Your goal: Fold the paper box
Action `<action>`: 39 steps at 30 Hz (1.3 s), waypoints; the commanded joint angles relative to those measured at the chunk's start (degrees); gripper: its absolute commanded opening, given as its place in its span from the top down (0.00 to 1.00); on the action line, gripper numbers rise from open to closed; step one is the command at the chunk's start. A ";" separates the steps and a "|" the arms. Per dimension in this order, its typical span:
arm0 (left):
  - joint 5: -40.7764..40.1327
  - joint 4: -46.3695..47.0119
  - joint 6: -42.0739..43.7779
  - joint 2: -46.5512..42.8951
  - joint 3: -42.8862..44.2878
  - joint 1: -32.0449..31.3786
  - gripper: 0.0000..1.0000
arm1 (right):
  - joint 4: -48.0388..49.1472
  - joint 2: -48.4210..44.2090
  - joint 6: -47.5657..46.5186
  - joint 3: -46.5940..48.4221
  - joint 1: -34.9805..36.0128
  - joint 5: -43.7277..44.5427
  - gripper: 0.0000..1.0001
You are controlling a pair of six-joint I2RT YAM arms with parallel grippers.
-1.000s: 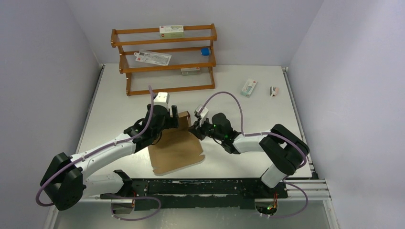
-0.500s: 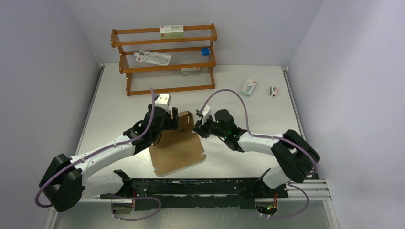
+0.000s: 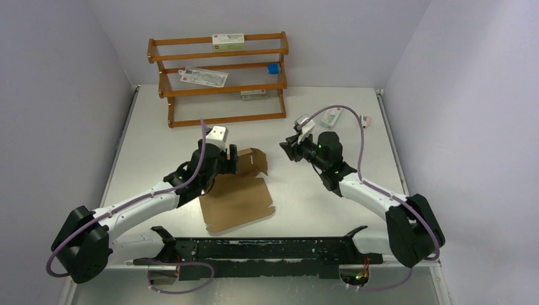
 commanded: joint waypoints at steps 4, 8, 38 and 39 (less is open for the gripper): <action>3.13 -1.28 0.59 -0.59 -1.66 -0.01 0.24 | 0.28 11.78 -3.27 5.32 -0.89 -9.55 0.65; 3.39 -1.23 0.73 -0.88 -1.78 0.00 0.25 | 0.82 17.70 -4.02 7.05 0.70 -13.96 0.65; 10.97 2.42 1.32 -5.04 -5.73 -0.19 0.30 | 17.48 24.04 1.36 1.80 12.26 -5.54 0.58; 11.08 2.38 1.38 -5.04 -5.69 -0.17 0.31 | 18.24 24.17 1.39 1.38 12.57 -4.63 0.60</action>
